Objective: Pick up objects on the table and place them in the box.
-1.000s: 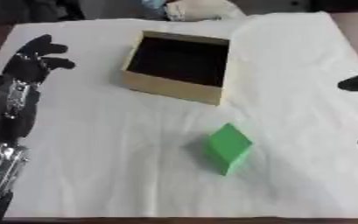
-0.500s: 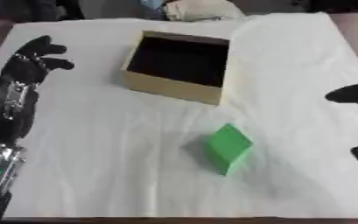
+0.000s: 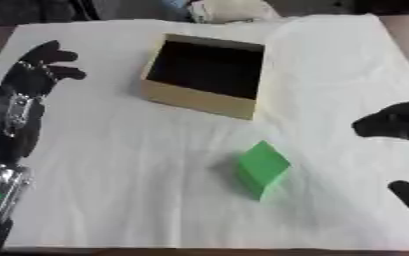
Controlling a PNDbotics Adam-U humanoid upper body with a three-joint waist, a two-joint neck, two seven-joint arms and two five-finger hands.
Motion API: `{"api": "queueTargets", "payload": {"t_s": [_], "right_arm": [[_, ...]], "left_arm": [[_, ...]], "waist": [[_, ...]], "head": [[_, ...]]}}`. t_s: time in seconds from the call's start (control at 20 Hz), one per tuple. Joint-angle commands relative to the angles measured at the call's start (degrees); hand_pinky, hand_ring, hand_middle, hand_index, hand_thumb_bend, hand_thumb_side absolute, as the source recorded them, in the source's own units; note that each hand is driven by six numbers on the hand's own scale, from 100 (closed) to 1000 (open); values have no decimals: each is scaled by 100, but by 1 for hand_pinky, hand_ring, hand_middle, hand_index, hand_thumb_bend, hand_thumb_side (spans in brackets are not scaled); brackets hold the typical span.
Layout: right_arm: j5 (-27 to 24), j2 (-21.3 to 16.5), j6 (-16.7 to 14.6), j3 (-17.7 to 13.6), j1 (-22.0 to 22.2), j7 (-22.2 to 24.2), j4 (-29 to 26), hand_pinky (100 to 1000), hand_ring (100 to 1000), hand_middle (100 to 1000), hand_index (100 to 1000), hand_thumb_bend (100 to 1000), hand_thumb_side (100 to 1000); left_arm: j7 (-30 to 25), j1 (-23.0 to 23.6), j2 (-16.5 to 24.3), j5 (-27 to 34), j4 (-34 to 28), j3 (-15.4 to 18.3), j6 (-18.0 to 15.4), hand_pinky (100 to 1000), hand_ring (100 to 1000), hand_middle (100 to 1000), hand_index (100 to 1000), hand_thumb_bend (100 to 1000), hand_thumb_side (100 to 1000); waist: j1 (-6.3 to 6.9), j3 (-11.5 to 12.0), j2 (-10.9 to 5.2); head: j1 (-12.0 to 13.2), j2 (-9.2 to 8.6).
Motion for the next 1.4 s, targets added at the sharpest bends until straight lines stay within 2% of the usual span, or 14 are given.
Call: {"api": "queueTargets", "payload": {"t_s": [0.05,0.7,1.4], "right_arm": [[119,-200,-145,32,-121,126,49,938,923,924,1000,140,468],[428,-168,-413,242,-505,161,213,953,935,934,1000,230,444],[664,38,-587,478,-1061,367,686,962,946,944,1000,258,443]], "left_arm": [[-30,-72,86,23,-44,-11,-9,833,688,745,912,100,922],[-72,-104,94,40,-46,-39,-8,832,689,746,913,100,922],[-145,-161,107,84,-63,-98,-13,832,690,746,913,100,921]], "waist": [[-31,13,-66],[-46,90,-44],[-45,209,-29]], "head": [[-22,-23],[-74,-23],[-199,-33]]}}
